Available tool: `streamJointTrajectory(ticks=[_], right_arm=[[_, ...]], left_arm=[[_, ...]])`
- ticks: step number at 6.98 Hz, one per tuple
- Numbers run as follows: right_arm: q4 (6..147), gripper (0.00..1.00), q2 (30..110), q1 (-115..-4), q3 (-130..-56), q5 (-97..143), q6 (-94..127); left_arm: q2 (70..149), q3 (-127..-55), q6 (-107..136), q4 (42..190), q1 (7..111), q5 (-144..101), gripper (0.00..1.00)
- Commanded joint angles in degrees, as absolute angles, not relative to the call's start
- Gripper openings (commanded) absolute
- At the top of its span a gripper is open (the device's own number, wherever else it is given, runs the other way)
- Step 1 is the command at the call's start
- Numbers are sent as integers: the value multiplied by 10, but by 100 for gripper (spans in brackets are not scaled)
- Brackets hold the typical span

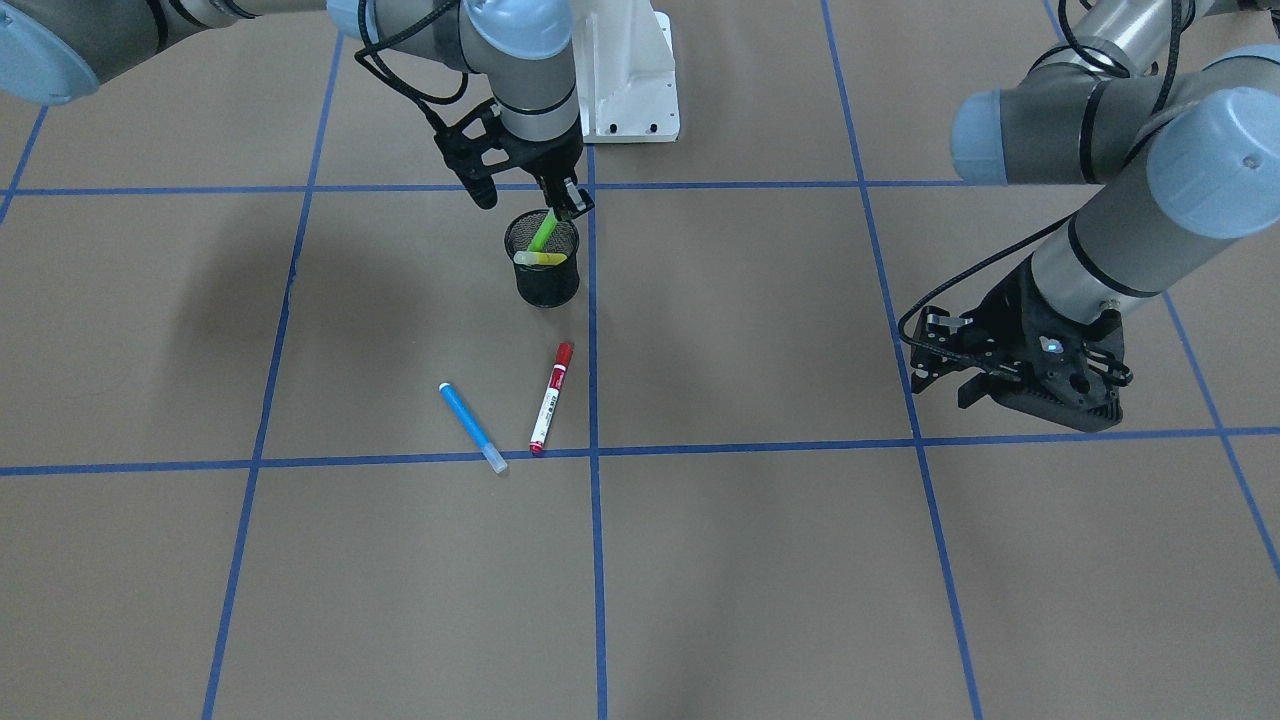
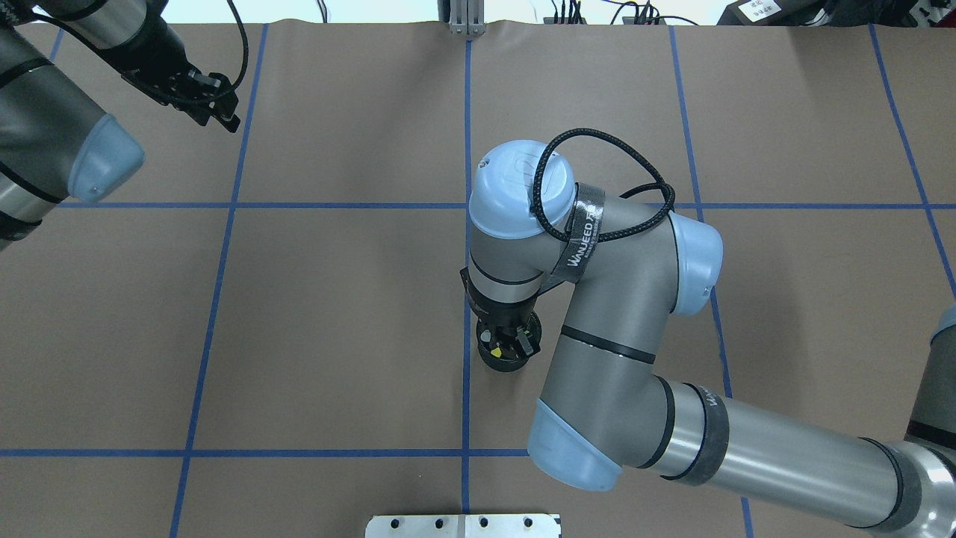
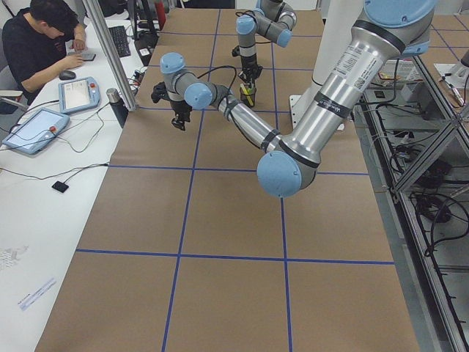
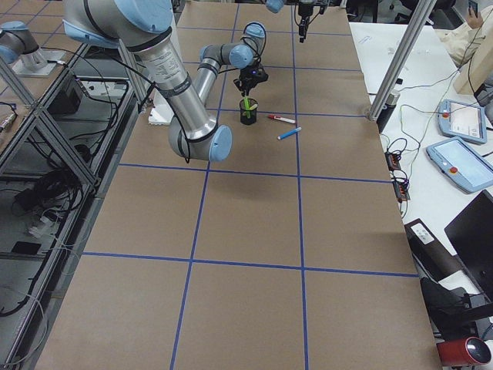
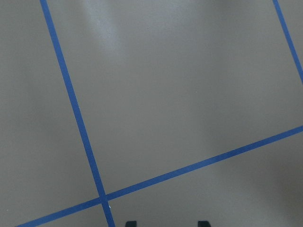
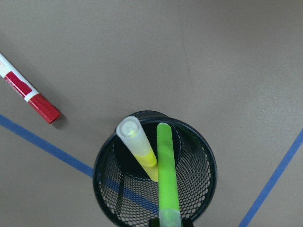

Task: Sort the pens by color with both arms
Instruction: 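Lift the green highlighter out of the cup with the right gripper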

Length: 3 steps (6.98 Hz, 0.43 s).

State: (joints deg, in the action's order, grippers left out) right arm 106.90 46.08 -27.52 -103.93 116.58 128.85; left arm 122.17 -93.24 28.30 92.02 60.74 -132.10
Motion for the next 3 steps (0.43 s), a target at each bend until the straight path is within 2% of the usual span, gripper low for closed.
streamJointTrajectory(ticks=[1, 3], right_arm=[[1089, 0, 437, -293, -1060, 1179, 1288], [1112, 0, 389, -298, -1064, 1178, 1280]], left_arm=[[1222, -932, 283, 920, 607, -1321, 54], [1209, -930, 282, 921, 600, -1320, 53]])
